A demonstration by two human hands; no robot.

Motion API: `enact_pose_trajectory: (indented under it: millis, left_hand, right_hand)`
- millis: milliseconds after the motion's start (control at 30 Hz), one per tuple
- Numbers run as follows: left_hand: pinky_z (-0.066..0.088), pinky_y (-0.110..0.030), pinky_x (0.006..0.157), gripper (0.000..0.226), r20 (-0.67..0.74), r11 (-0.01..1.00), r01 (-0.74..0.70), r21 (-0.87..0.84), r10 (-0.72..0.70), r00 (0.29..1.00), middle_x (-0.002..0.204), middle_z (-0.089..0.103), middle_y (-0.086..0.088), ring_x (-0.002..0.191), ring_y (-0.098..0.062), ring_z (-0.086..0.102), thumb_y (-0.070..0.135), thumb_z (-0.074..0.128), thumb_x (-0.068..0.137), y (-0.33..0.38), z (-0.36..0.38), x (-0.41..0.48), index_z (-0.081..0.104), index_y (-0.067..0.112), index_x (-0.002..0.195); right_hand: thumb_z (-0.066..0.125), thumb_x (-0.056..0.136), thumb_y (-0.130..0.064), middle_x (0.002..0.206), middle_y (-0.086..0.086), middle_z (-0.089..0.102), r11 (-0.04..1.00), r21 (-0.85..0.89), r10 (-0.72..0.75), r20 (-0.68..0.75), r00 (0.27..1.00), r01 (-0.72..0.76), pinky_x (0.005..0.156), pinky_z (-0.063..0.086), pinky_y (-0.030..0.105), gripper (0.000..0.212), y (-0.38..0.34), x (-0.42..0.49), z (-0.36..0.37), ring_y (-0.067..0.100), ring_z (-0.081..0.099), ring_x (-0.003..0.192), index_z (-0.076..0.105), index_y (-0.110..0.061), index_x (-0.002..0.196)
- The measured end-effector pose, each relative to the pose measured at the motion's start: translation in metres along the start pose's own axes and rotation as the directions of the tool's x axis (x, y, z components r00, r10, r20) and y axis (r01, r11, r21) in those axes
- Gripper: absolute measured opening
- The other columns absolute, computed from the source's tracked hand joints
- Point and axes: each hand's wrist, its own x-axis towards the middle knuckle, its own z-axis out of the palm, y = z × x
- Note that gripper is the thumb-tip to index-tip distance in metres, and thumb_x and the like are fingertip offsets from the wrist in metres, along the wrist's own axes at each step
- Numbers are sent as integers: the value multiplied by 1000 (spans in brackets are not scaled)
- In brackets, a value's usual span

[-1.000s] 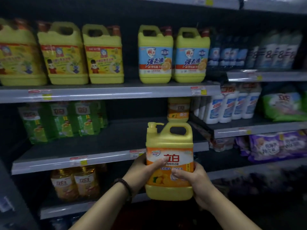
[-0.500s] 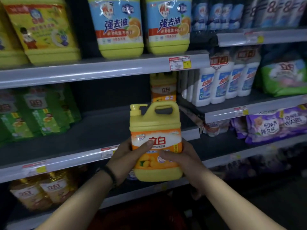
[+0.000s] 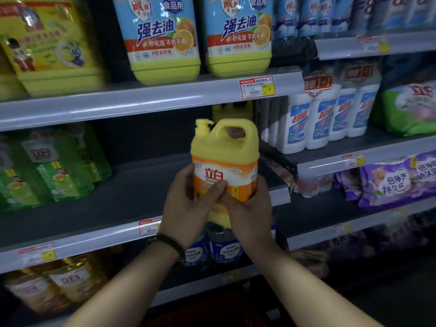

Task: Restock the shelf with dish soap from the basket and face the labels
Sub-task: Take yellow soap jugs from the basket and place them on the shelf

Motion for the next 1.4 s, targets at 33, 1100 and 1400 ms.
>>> enact_pose_trajectory:
  millis: [33,1100,1400]
  left_hand:
    - [56,-20,93,58,20,999,-19,31,18,1000,127,69,19,115,6,65,44,84,86,2,0,3,57,43,137]
    - [60,-40,84,61,139,965,204,165,-228,964,128,66,7,115,-15,66,23,88,82,-56,-94,150,56,34,133]
    - [54,-46,105,68,68,954,118,277,-142,988,139,61,9,126,-16,59,23,80,92,-65,-88,146,47,29,151]
  right_hand:
    - [91,85,-25,110,-19,77,999,14,-34,-49,998,35,78,58,14,53,-1,0,7,-8,72,98,61,-34,128]
    - [63,103,-49,180,8,-17,531,-698,139,631,763,481,130,1,61,96,36,82,44,31,-13,166,-11,-58,163]
    - [46,108,-59,181,0,-12,440,-758,266,622,737,481,128,2,64,78,32,82,45,28,-12,167,-5,-54,166]
